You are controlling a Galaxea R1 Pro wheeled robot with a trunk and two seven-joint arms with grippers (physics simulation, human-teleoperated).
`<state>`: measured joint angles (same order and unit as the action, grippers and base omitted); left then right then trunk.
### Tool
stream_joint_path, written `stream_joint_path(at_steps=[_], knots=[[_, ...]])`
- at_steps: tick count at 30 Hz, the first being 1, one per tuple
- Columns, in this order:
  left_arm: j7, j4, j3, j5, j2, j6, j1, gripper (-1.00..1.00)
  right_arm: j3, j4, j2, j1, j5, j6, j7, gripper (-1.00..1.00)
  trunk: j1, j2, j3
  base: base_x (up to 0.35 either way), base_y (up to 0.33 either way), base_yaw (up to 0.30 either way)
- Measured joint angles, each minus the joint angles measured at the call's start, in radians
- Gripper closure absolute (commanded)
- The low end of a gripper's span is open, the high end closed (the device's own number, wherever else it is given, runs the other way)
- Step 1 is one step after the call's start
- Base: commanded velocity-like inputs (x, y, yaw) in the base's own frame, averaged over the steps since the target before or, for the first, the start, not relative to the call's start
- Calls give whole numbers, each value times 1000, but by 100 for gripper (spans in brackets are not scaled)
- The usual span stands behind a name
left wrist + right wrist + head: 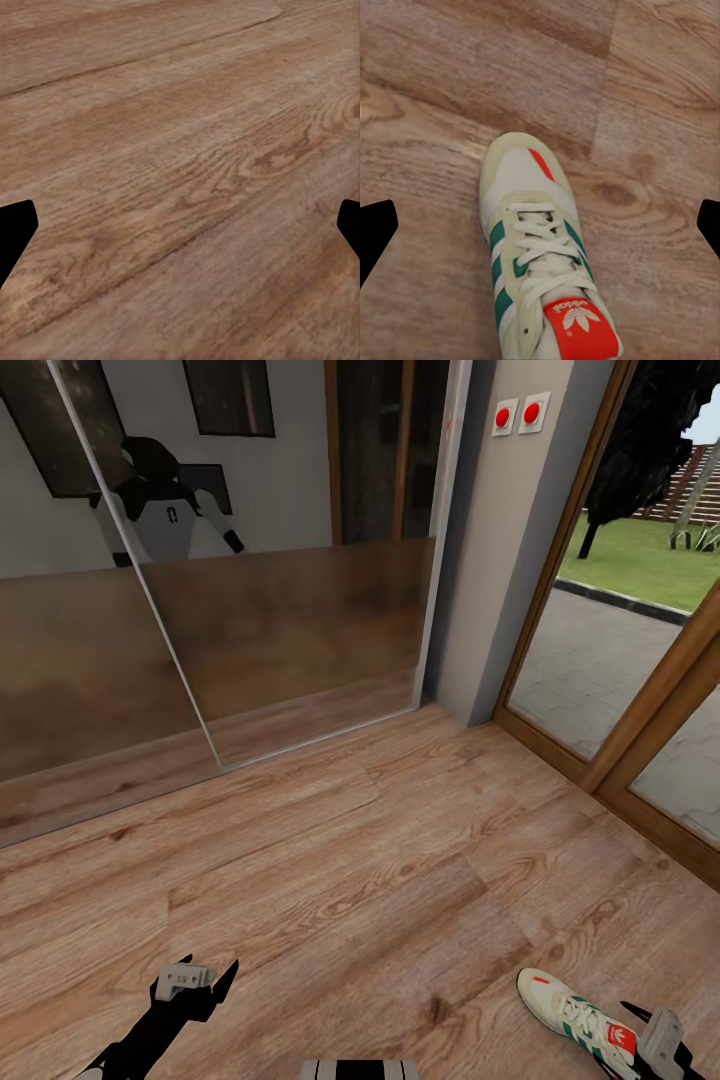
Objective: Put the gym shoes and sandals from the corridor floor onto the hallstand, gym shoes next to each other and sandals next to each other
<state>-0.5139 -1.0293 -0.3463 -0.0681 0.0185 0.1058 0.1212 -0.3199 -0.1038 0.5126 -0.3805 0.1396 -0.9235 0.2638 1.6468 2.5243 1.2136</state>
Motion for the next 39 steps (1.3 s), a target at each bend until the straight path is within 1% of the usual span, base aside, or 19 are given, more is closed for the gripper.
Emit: stream_joint_path(at_steps=[17, 31, 39], knots=[[0, 0, 0, 0, 0, 0, 0, -100, -3, 2, 0, 0, 9, -1, 5, -100, 0, 0, 0, 0, 0, 0], [0, -1, 0, 0, 0, 0, 0, -100, -4, 2, -1, 0, 8, -1, 5, -100, 0, 0, 0, 0, 0, 0], [0, 0, 0, 0, 0, 0, 0, -100, -4, 2, -4, 0, 6, 0, 5, -100, 0, 0, 0, 0, 0, -83]])
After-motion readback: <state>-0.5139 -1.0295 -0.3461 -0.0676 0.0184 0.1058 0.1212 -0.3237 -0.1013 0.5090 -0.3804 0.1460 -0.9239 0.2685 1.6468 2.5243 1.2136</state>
